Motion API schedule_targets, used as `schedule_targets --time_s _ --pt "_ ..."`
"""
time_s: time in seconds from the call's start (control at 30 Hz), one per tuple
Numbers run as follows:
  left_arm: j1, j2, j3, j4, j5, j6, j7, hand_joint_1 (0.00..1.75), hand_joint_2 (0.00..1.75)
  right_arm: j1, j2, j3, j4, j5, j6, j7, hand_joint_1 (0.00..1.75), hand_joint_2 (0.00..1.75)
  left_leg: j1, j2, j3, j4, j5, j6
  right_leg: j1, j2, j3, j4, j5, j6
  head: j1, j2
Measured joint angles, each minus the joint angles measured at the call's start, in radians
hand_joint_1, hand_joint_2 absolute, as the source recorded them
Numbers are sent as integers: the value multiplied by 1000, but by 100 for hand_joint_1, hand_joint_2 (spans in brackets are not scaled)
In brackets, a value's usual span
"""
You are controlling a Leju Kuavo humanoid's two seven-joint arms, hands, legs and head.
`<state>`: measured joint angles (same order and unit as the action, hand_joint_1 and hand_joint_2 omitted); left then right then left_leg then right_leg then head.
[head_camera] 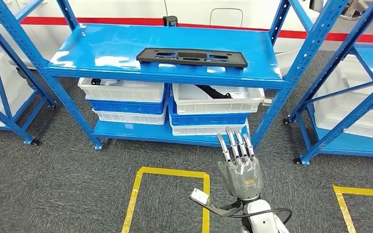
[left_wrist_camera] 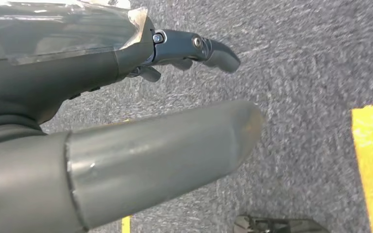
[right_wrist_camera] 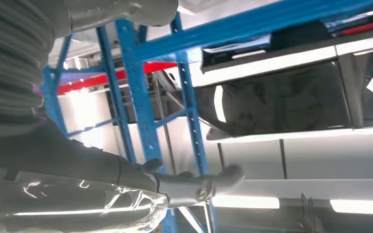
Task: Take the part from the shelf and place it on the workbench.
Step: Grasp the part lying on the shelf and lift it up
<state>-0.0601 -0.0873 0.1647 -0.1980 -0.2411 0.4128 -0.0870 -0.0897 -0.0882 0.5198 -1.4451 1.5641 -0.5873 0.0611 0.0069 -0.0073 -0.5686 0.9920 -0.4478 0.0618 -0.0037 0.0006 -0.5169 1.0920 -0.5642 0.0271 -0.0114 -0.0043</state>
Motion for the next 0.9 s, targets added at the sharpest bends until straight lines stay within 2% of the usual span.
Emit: schedule_targets --time_s 0.07,0.1,0.13,0.17,0.2,0.23,0.3,0.37,0.43,0.47,0.5,0.57,0.6,0.63,0.67,0.73,0.77,0.8,0.83,0.87,0.9 --pt "-1 0 0 0 0 0 0 0 0 0 0 1 0 0 0 0 0 175 0 -2 8 -1 -9 3 -3 0 -82 115 -34 3 6 0" --pt "0 0 1 0 -1 0 0 0 0 2 0 2 0 0 1 -1 0 175 0 -4 13 -1 -16 3 -5 0 -119 152 -43 7 8 0" --pt "1 -1 1 0 -1 0 1 0 0 3 -1 3 1 0 3 -1 0 175 -1 -5 21 -1 -23 1 -6 0 -140 156 -37 13 9 0" --pt "3 -1 1 0 -2 0 1 0 0 3 -2 3 1 1 5 -1 0 175 0 -7 30 -1 -30 -1 -7 0 -145 130 -15 22 11 0" --pt "4 -3 1 0 -3 0 2 0 0 2 -2 4 1 1 7 -1 0 175 0 -8 42 -1 -39 -4 -8 0 -134 71 27 29 13 0" --pt "4 -4 1 0 -4 0 3 0 0 0 -3 4 2 1 8 -2 0 175 0 -9 52 0 -47 -8 -9 -2 -117 7 70 30 16 0" --pt "3 -5 1 1 -5 0 3 0 0 -3 -3 6 3 1 10 -2 0 175 -2 -10 65 0 -64 -19 -4 -7 -92 -76 106 13 19 0" --pt "3 -5 1 1 -5 0 4 0 0 -4 -3 7 4 1 12 -3 0 175 -3 -10 73 6 -74 -31 -1 -8 -83 -86 104 -11 19 0" --pt "2 -4 2 1 -5 0 4 0 0 -6 -2 7 4 1 12 -3 0 175 0 -6 74 25 -81 -40 -11 -6 -66 -90 111 -24 15 0" --pt "1 -4 2 1 -5 0 4 0 0 -8 -2 7 4 1 12 -3 0 175 3 -4 62 52 -87 -44 -15 -5 -54 -91 108 -30 10 0" --pt "0 -4 2 1 -5 1 4 0 0 -9 -1 7 4 1 12 -3 0 175 7 -2 36 96 -99 -49 -17 -5 -46 -93 104 -37 5 0" --pt "0 -5 3 1 -7 1 5 0 0 -11 -1 8 5 2 12 -3 0 175 12 0 -40 204 -136 -59 -15 -4 -35 -93 92 -45 -3 0" --pt "1 -5 4 1 -7 1 5 0 0 -10 -1 9 6 2 13 -4 0 175 14 1 -75 239 -152 -65 -15 -3 -29 -93 86 -46 -3 0" --pt "2 -5 5 1 -8 1 5 0 0 -10 -1 9 8 2 13 -4 0 175 17 2 -98 246 -154 -69 -15 -2 -21 -93 78 -44 -4 0" --pt "3 -4 5 1 -9 1 6 0 0 -9 -1 10 10 1 15 -6 0 175 20 3 -104 222 -133 -72 -16 0 -11 -93 70 -41 -6 0" --pt "2 -4 5 1 -12 0 6 0 0 -10 0 14 15 -8 26 -13 0 175 26 7 -78 115 -44 -76 -19 1 13 -94 52 -32 -7 0" --pt "1 -4 5 1 -14 0 6 0 0 -13 1 17 18 -16 35 -17 0 175 25 9 -67 71 -20 -76 -20 1 23 -95 44 -26 -7 0" --pt "-1 -4 5 2 -17 -1 7 0 0 -18 2 20 21 -26 48 -21 0 175 21 12 -61 47 -7 -72 -19 1 30 -97 37 -19 -9 0" --pt "-2 -4 5 2 -19 -1 8 0 0 -23 3 23 24 -39 61 -26 0 175 17 13 -61 44 -8 -64 -16 1 36 -97 34 -10 -9 0" --pt "-4 -4 6 3 -21 -2 8 0 0 -28 3 26 25 -52 75 -31 0 175 12 13 -60 42 -14 -53 -13 1 42 -94 33 -2 -10 0" --pt "-5 -4 6 3 -23 -2 9 0 0 -31 4 30 26 -65 89 -36 0 175 11 11 -52 40 -7 -42 -10 0 47 -91 32 6 -10 0"
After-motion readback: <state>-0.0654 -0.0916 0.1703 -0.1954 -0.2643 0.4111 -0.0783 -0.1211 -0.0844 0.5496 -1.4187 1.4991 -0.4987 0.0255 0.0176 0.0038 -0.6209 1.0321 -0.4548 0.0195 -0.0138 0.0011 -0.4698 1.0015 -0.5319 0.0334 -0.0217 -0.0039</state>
